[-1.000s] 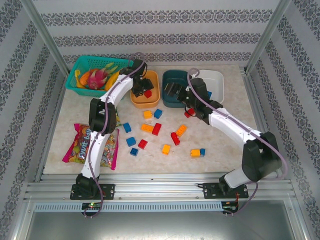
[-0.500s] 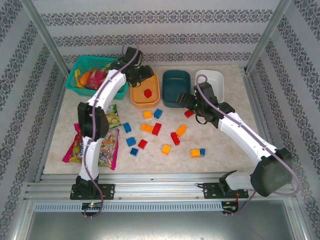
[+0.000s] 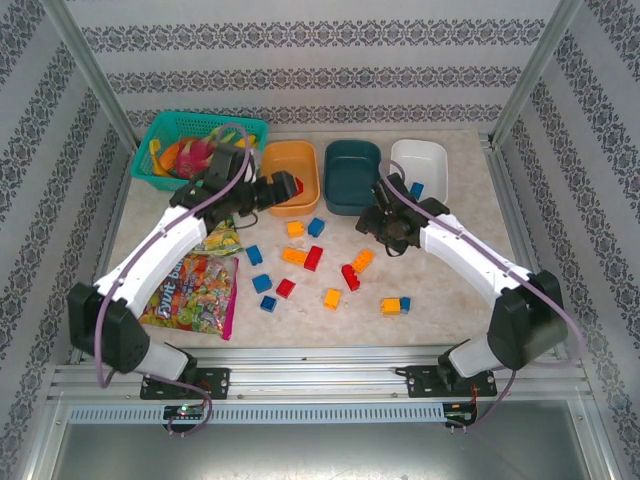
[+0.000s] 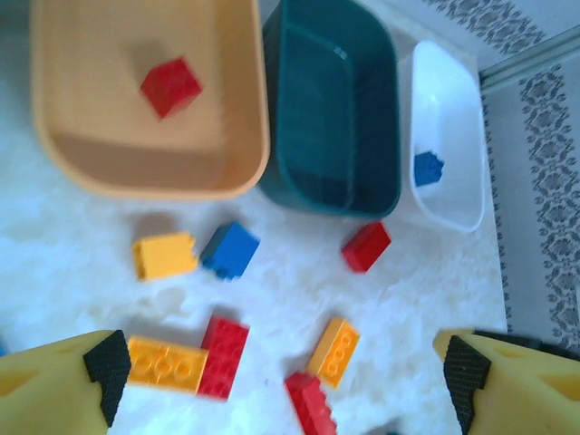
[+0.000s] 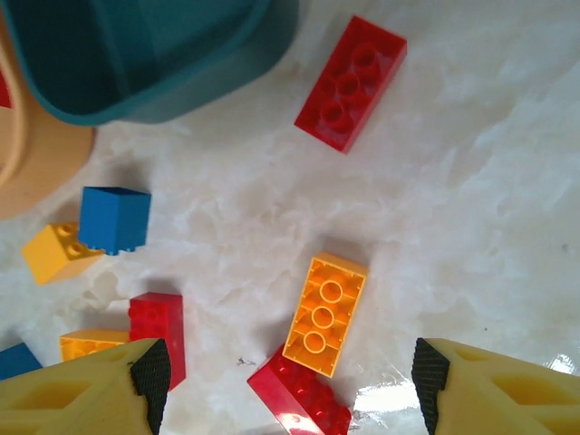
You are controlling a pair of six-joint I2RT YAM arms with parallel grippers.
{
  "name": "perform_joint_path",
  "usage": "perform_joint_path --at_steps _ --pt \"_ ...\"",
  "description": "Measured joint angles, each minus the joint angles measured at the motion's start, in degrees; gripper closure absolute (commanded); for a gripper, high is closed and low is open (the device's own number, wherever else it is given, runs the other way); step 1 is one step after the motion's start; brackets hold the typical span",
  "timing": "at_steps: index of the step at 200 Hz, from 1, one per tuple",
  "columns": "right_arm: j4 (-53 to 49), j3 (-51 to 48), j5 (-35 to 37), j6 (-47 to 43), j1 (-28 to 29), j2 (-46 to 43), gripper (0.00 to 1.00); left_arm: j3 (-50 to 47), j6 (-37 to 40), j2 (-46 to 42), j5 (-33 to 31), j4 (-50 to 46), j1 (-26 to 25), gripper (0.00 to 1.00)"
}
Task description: Sort the legos into containers by color
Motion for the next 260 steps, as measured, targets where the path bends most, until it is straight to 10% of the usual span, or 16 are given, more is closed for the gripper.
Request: perform_joint_path --at_steps 92,209,260 --pt "1.05 0.00 -1.77 7.98 1.27 16.46 0.33 -26.51 -1.51 -23.78 7.37 3.50 -0.28 0.00" --pt "2.14 2.05 -2.60 12.74 2.03 21.35 0.73 -27.43 -2.84 -25.49 8.37 4.35 -0.28 0.01" --pt "0.22 3.72 0.24 9.94 2.01 19.32 0.75 -26.32 -4.46 -24.72 7.89 4.94 -0.31 0.01"
